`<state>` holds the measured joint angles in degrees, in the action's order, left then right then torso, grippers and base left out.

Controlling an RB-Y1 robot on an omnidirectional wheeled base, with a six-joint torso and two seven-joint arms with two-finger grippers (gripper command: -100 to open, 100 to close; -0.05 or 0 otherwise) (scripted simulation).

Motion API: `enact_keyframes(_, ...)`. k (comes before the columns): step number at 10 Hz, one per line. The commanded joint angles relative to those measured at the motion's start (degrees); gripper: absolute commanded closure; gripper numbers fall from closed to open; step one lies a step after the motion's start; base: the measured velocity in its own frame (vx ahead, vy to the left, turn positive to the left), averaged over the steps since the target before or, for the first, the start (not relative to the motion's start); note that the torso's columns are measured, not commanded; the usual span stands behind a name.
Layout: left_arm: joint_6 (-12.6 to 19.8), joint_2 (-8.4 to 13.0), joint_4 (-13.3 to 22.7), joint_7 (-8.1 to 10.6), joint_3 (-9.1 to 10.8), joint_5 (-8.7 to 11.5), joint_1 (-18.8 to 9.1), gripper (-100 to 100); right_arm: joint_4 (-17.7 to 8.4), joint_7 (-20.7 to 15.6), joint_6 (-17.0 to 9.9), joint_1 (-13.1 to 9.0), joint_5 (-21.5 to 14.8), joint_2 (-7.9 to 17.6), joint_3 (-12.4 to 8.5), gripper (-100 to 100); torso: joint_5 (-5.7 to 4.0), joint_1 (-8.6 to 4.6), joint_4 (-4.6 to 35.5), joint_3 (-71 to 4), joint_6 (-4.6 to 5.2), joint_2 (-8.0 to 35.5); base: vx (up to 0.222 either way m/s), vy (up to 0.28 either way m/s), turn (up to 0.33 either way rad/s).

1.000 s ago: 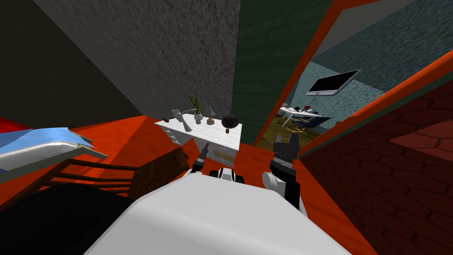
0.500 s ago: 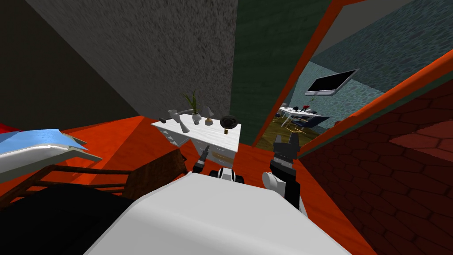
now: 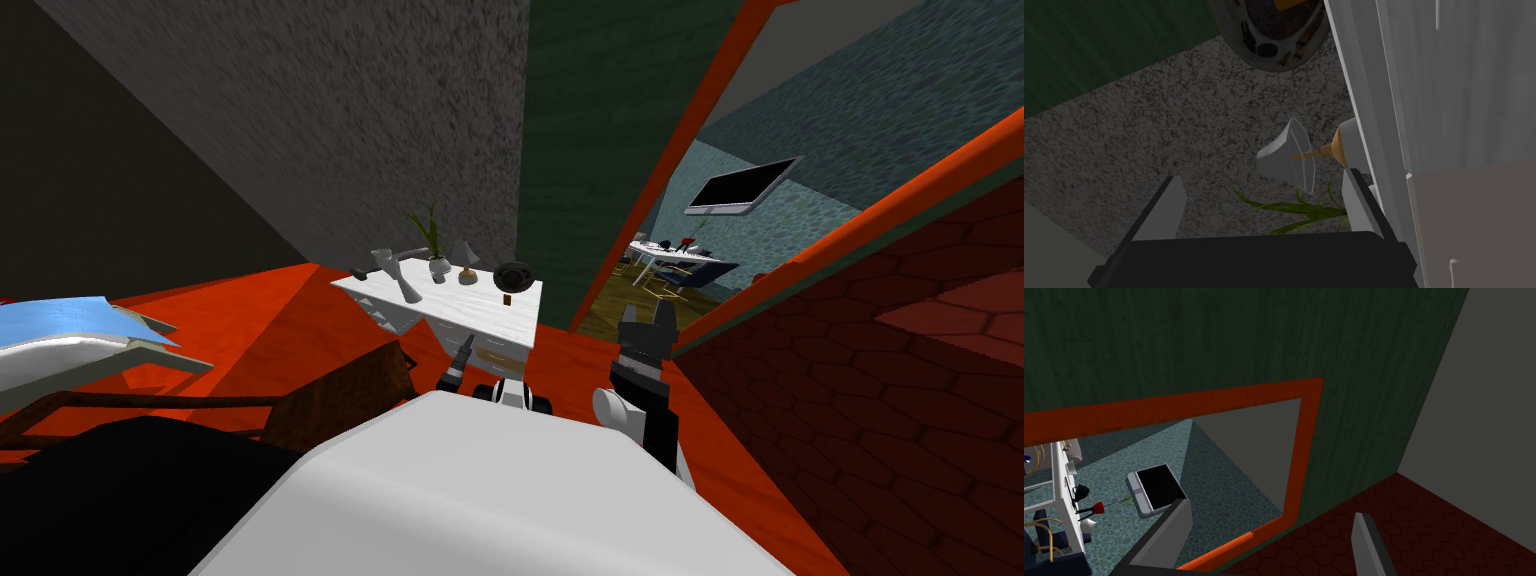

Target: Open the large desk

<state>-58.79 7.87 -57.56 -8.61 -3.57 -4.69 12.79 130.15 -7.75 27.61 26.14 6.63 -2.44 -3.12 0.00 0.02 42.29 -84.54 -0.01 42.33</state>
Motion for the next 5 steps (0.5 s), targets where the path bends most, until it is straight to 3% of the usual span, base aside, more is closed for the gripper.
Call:
enact_keyframes(1, -1.4, -0.3, 4.0, 0.0, 0.05, -0.2, -0.8, -100, 0.0, 0.0, 0.0, 0.0, 0.0, 0.0, 0.0, 0, 0.02, 0.05, 0.0, 0.0, 0.0, 0.1, 0.044, -0.009, -0.035)
enact_keyframes(5, -3.2, -1.0, 9.4, 0.01, 0.05, -0.7, -1.8, -100, 0.0, 0.0, 0.0, 0.0, 0.0, 0.0, 0.0, 0, -0.01, -0.04, 0.0, -0.1, 0.0, -0.1, 0.052, -0.025, -0.026)
